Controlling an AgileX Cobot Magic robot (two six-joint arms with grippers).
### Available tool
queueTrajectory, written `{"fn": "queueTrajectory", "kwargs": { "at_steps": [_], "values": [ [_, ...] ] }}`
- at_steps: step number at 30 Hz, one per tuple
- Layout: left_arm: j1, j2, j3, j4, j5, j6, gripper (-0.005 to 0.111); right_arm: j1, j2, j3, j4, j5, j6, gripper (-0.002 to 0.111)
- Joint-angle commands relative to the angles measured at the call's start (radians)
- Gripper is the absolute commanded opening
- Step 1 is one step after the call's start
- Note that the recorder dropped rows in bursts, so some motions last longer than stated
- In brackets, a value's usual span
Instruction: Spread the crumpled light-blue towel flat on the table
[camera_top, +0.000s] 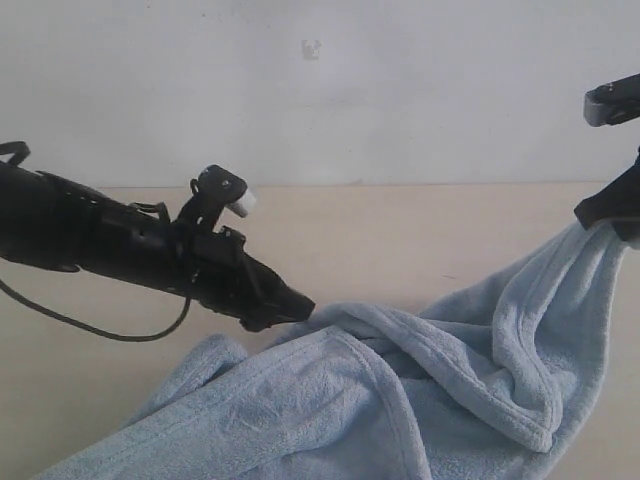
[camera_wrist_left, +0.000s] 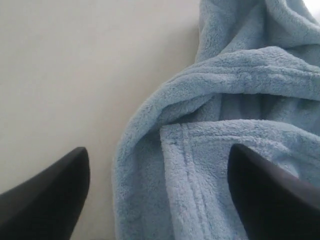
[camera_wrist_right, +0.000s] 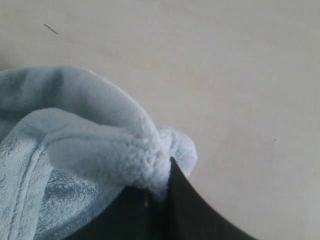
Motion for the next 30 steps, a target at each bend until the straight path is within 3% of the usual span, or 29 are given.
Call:
{"fn": "queueTrajectory", "kwargs": {
  "at_steps": [1,7,12,23,26,30],
  "values": [
    [-0.027,0.07,-0.054,0.0,0.014,-0.006,0.072,-0.008,0.005,-0.004,0.005,-0.028,-0.01,0.001],
    [-0.06,0.123,-0.104,0.039,0.033,-0.046,0.072,-0.008,0.005,-0.004,0.005,-0.05,-0.011,0.001],
    [-0.071,0.158,-0.144,0.171,0.024,-0.207,0.072,-0.008,0.005,-0.004,0.005,-0.052,-0.014,0.001],
    [-0.071,0.237,-0.165,0.173,-0.01,-0.216,0.068,-0.008,0.005,-0.004,0.005,-0.047,-0.019,0.001],
    [-0.071,0.243,-0.165,0.173,-0.008,-0.19,0.051,-0.008,0.005,-0.004,0.005,-0.047,-0.019,0.001],
    [-0.071,0.243,-0.165,0.175,0.015,-0.19,0.014,-0.008,0.005,-0.004,0.007,-0.047,-0.019,0.001]
  ]
}}
